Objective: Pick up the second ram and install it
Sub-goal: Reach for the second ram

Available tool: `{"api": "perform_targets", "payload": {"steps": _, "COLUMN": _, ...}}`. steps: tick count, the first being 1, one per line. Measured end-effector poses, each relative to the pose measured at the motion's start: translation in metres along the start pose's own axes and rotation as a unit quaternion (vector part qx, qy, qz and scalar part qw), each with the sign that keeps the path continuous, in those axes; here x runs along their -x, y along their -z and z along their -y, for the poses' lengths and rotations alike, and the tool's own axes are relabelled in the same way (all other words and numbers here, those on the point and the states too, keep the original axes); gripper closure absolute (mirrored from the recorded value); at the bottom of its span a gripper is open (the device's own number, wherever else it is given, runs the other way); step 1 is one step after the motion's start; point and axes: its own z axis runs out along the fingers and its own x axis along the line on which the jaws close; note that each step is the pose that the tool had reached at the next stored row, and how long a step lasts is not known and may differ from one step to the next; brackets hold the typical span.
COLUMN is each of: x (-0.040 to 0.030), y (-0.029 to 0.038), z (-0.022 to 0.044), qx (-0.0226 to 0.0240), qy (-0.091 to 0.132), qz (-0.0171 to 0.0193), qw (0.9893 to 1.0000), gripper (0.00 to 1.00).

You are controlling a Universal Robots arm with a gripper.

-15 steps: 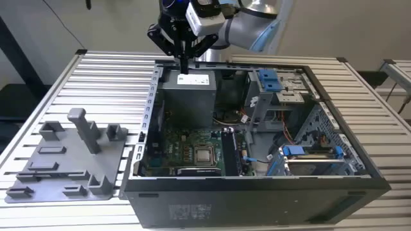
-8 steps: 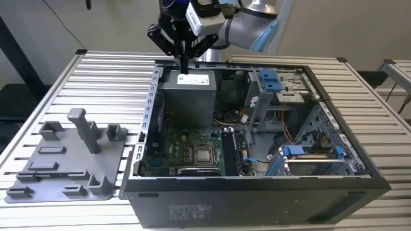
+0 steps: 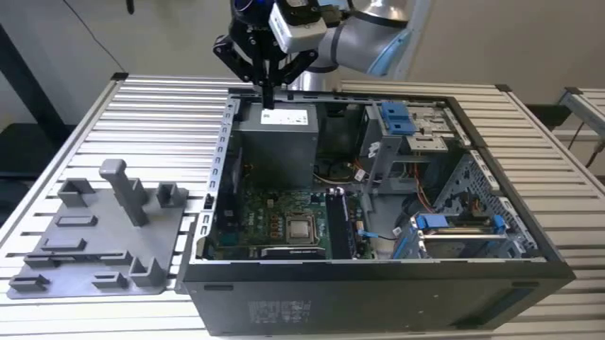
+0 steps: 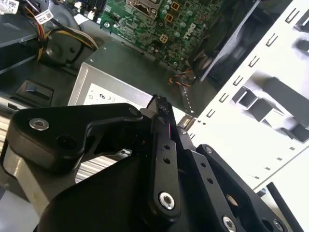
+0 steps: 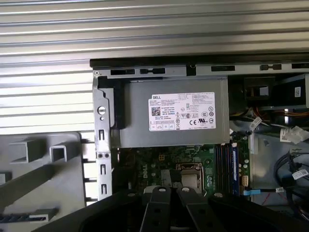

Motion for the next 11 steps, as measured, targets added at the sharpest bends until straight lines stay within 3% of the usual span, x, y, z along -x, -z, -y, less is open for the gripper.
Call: {"api": "perform_targets", "payload": {"steps": 11, "x": -0.0174, "y": 0.0003, "z": 0.0012, "qx": 0.0001, "qy": 0.004, "qz": -0.0002, "qw": 1.0, "gripper": 0.89}}
